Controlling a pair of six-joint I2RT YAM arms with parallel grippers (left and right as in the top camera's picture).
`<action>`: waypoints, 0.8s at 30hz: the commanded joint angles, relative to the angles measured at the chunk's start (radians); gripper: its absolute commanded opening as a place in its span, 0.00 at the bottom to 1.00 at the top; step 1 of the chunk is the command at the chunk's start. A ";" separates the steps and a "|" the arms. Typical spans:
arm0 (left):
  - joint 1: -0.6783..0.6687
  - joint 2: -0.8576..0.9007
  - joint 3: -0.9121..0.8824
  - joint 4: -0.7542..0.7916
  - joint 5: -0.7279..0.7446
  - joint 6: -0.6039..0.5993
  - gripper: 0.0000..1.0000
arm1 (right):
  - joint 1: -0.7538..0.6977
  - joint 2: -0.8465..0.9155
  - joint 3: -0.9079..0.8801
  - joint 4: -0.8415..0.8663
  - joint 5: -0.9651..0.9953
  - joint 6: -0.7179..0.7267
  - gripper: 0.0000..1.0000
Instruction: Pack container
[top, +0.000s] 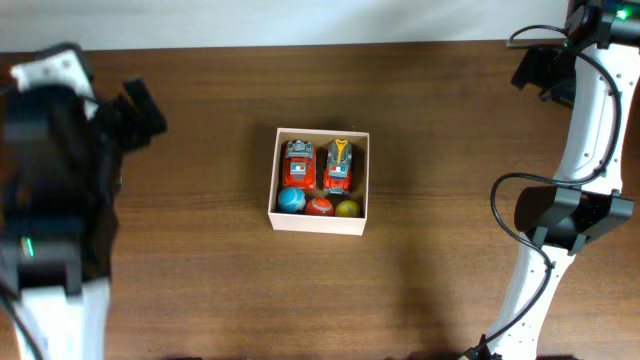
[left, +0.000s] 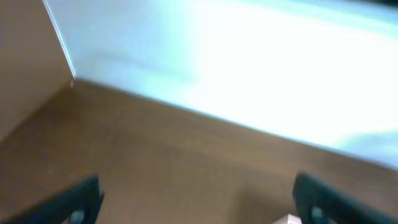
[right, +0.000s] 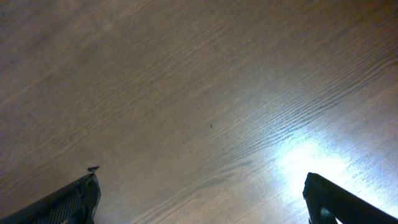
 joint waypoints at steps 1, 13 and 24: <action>0.003 -0.140 -0.242 0.139 0.111 0.142 0.99 | -0.003 -0.037 0.017 -0.006 0.002 0.008 0.99; 0.002 -0.710 -1.077 0.683 0.243 0.168 0.99 | -0.003 -0.037 0.017 -0.006 0.002 0.008 0.99; 0.002 -0.983 -1.299 0.689 0.258 0.230 0.99 | -0.003 -0.037 0.017 -0.006 0.002 0.008 0.99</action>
